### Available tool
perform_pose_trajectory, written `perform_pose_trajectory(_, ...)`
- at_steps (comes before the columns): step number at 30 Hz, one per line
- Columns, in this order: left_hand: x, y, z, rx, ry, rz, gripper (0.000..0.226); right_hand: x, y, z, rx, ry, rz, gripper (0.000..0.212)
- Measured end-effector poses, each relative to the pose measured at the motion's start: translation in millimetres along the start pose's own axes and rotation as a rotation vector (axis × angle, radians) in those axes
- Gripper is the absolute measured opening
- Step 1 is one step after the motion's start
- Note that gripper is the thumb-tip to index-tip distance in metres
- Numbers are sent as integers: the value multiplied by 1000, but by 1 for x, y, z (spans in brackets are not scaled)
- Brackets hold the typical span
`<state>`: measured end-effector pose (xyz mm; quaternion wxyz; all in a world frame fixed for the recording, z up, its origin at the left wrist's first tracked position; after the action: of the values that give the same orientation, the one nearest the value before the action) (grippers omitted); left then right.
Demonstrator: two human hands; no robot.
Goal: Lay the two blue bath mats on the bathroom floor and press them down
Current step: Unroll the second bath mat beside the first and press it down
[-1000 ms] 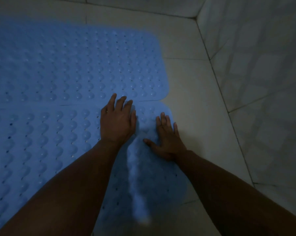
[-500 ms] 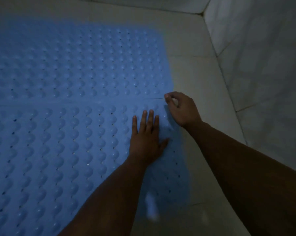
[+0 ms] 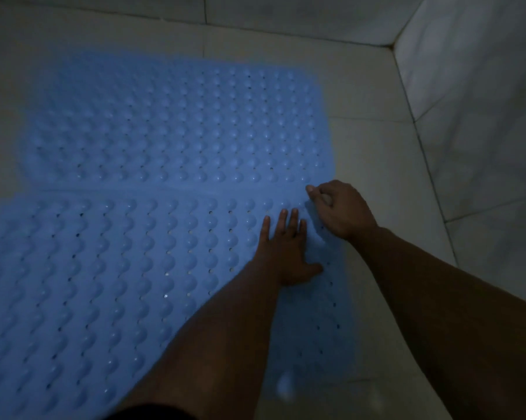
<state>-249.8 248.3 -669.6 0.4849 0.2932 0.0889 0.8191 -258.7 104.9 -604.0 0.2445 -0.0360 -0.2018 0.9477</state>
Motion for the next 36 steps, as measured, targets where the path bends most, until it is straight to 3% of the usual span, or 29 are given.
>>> perform_pose_trajectory(2, 0, -12, 36, 30, -57, 14, 67, -13, -9, 4, 38, -127, -90, 52)
perform_pose_trajectory(3, 4, -22, 57, 64, -17, 43, 51, -17, -17, 7, 34, -163, -132, 53)
perform_pose_trajectory(5, 15, -45, 86, 80, 123, 106, 40, -17, -37, 10, 39, -182, -155, 51)
perform_pose_trajectory(8, 41, -69, 96, 38, 291, 152, 47, 10, -57, -10, 66, -187, -186, 44)
perform_pose_trajectory(12, 70, -91, 87, -13, 394, 182, 56, 71, -79, -81, 118, -232, -117, 71)
perform_pose_trajectory(15, 83, -103, 78, -31, 484, 181, 57, 98, -89, -116, 237, -167, -54, 84)
perform_pose_trajectory(19, 83, -115, 68, -104, 538, 169, 61, 100, -91, -118, 321, -10, -45, 88)
perform_pose_trajectory(24, 78, -124, 62, -144, 562, 188, 63, 102, -90, -120, 318, 12, -18, 94)
perform_pose_trajectory(32, 85, -135, 64, -135, 535, 228, 62, 94, -90, -121, 285, -186, -72, 98)
perform_pose_trajectory(36, 85, -124, 71, -99, 510, 239, 62, 48, -91, -78, 212, -418, -166, 74)
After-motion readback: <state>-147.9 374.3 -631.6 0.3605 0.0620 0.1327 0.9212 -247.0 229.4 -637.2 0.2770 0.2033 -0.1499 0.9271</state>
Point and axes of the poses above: each hand's wrist, its own x-axis away from the middle knuckle, its own z-axis out of the back of the hand, y = z × x, the point moved 6 cm from there along -x, towards the middle knuckle, and after that the axes turned 4 degrees about x, right-handed, at the moved point
